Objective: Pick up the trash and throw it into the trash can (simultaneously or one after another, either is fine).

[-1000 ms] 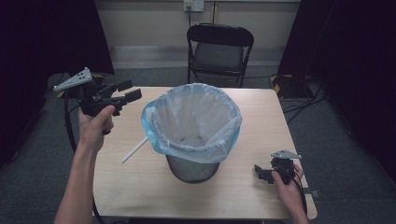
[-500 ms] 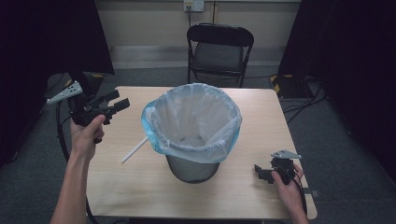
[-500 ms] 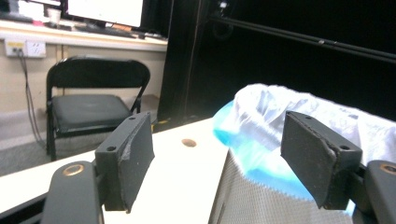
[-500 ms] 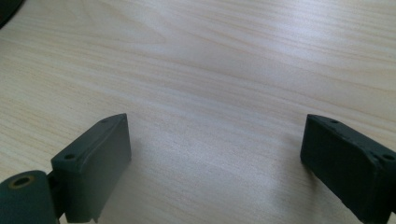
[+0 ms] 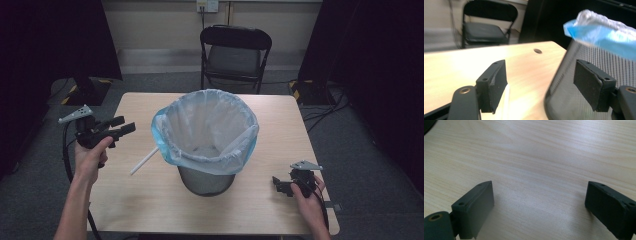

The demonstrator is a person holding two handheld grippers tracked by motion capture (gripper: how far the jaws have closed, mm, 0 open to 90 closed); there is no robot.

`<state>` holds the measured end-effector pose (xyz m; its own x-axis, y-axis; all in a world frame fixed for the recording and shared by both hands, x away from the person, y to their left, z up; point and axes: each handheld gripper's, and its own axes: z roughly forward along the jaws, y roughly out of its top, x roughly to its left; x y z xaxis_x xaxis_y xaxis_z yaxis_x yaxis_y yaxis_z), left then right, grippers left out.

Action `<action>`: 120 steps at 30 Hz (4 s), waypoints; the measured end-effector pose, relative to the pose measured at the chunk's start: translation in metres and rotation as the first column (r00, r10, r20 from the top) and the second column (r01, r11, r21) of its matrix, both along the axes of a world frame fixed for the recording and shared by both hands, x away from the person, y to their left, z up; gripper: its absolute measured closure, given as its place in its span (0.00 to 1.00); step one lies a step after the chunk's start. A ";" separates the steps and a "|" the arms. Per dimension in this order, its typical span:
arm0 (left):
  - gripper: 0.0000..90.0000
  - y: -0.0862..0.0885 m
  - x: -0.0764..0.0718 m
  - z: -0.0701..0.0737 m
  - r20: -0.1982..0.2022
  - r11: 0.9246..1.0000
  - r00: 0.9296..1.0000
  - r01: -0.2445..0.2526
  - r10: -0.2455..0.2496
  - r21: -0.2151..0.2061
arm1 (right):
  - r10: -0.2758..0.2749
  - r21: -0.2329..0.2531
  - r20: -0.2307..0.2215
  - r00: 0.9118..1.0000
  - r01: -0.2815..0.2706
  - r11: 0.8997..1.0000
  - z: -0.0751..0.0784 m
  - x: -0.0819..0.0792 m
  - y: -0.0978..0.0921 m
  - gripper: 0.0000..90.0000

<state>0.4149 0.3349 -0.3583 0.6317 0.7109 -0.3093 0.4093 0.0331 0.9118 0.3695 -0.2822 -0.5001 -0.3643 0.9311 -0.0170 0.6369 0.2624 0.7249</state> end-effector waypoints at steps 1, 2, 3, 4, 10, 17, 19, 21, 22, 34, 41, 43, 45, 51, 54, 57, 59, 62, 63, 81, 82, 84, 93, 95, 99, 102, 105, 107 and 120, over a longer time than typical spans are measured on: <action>0.30 0.000 0.000 -0.005 -0.012 1.000 1.000 -0.009 0.010 0.011 | 0.000 0.000 0.000 1.000 0.000 1.000 0.000 0.000 0.000 0.09; 0.30 0.002 -0.001 -0.009 -0.019 1.000 1.000 -0.006 0.006 0.019 | 0.000 0.000 0.000 1.000 0.000 1.000 0.000 0.000 0.000 0.09; 0.30 0.002 -0.001 -0.012 -0.029 1.000 1.000 -0.005 0.006 0.021 | 0.000 0.000 0.000 1.000 0.000 1.000 0.000 0.000 0.000 0.09; 0.31 0.003 -0.002 -0.015 -0.036 1.000 0.999 -0.005 0.006 0.028 | 0.000 0.000 0.000 1.000 0.000 1.000 0.000 0.000 0.000 0.09; 0.31 0.006 -0.005 -0.034 -0.093 0.988 0.994 -0.048 0.062 0.147 | 0.000 0.000 0.000 1.000 0.000 1.000 0.000 0.000 0.000 0.09; 0.32 0.012 -0.005 -0.073 -0.181 0.955 0.975 -0.070 0.126 0.288 | 0.000 0.000 0.000 1.000 0.000 1.000 0.000 0.000 0.000 0.09; 0.33 0.012 -0.005 -0.075 -0.186 0.952 0.974 -0.073 0.132 0.296 | 0.000 0.000 0.000 1.000 0.000 1.000 0.000 0.000 0.000 0.09; 0.35 0.010 -0.003 -0.081 -0.204 0.948 0.971 -0.059 0.128 0.313 | 0.000 0.000 0.000 1.000 0.000 1.000 0.000 0.000 0.000 0.09; 0.37 0.006 -0.003 -0.084 -0.187 0.931 0.973 -0.064 0.139 0.359 | 0.000 0.000 0.000 1.000 0.000 1.000 0.000 0.000 0.000 0.09; 0.40 -0.008 0.000 -0.108 -0.258 0.882 0.959 0.020 0.116 0.471 | 0.000 0.000 0.000 1.000 0.000 1.000 0.000 0.000 0.000 0.09; 0.58 -0.028 0.007 -0.119 -0.278 0.819 0.958 0.099 0.075 0.565 | 0.000 0.000 0.000 1.000 0.000 1.000 0.000 0.000 0.000 0.09; 0.63 -0.030 0.007 -0.121 -0.270 0.817 0.960 0.096 0.075 0.568 | 0.000 0.000 0.000 1.000 0.000 1.000 0.000 0.000 0.000 0.09; 0.67 -0.033 0.006 -0.121 -0.270 0.804 0.959 0.093 0.087 0.587 | 0.000 0.000 0.000 1.000 0.000 1.000 0.000 0.000 0.000 0.09; 0.77 -0.031 0.007 -0.121 -0.279 0.817 0.958 0.111 0.063 0.566 | 0.000 0.000 0.000 1.000 0.000 1.000 0.000 0.000 0.000 0.09; 0.84 -0.027 0.009 -0.122 -0.277 0.823 0.959 0.106 0.065 0.559 | 0.000 0.000 0.000 1.000 0.000 1.000 0.000 0.000 0.000 0.09; 0.88 -0.025 0.009 -0.123 -0.268 0.830 0.961 0.098 0.064 0.550 | 0.000 0.000 0.000 1.000 0.000 1.000 0.000 0.000 0.000 0.09; 0.88 -0.027 0.009 -0.123 -0.263 0.825 0.962 0.094 0.068 0.558 | 0.000 0.000 0.000 1.000 0.000 1.000 0.000 0.000 0.000 0.09; 0.89 -0.027 0.008 -0.123 -0.261 0.830 0.962 0.084 0.077 0.551 | 0.000 0.000 0.000 1.000 0.000 1.000 0.000 0.000 0.000 0.09; 0.89 -0.027 0.008 -0.123 -0.261 0.830 0.962 0.084 0.077 0.551 | 0.000 0.000 0.000 1.000 0.000 1.000 0.000 0.000 0.000 0.09; 0.89 -0.023 0.010 -0.122 -0.261 0.879 0.962 0.058 0.077 0.474 | 0.008 -0.001 0.000 1.000 -0.008 1.000 0.000 0.001 -0.001 0.09; 0.89 -0.023 0.008 -0.119 -0.254 0.890 0.965 0.055 0.069 0.452 | 0.008 -0.001 0.000 1.000 -0.008 1.000 0.000 0.001 -0.001 0.09; 0.89 -0.023 0.008 -0.117 -0.256 0.900 0.965 0.060 0.058 0.432 | 0.008 -0.001 0.000 1.000 -0.008 1.000 0.000 0.001 -0.001 0.09; 0.89 -0.017 0.005 -0.105 -0.232 0.950 0.972 0.030 0.046 0.312 | 0.009 -0.001 0.000 1.000 -0.009 1.000 0.000 0.001 -0.001 0.09; 0.89 -0.017 0.004 -0.102 -0.219 0.952 0.975 0.028 0.042 0.306 | 0.009 -0.001 0.000 1.000 -0.009 1.000 0.000 0.001 -0.001 0.09; 0.89 -0.016 0.004 -0.096 -0.200 0.954 0.979 0.017 0.045 0.298 | 0.009 -0.001 0.000 1.000 -0.009 1.000 0.000 0.001 -0.001 0.09; 0.89 -0.011 0.003 -0.090 -0.179 0.962 0.982 -0.002 0.053 0.272 | 0.009 -0.001 0.000 1.000 -0.009 1.000 0.000 0.001 -0.001 0.09; 0.89 -0.009 0.003 -0.088 -0.175 0.970 0.983 -0.005 0.049 0.244 | 0.009 -0.001 0.000 1.000 -0.009 1.000 0.000 0.001 -0.001 0.09; 0.89 -0.006 0.001 -0.086 -0.163 0.972 0.985 -0.015 0.054 0.233 | 0.010 -0.001 0.000 1.000 -0.010 1.000 0.000 0.001 -0.001 0.09; 0.89 -0.007 -0.005 -0.064 -0.102 0.985 0.994 -0.022 0.040 0.173 | 0.009 -0.001 0.000 1.000 -0.009 1.000 0.000 0.001 -0.001 0.09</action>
<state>0.4096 0.3279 -0.4223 0.5787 0.7778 -0.2451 0.5044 -0.1053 0.8570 0.3702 -0.2829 -0.5001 -0.3730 0.9277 -0.0181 0.6343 0.2692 0.7247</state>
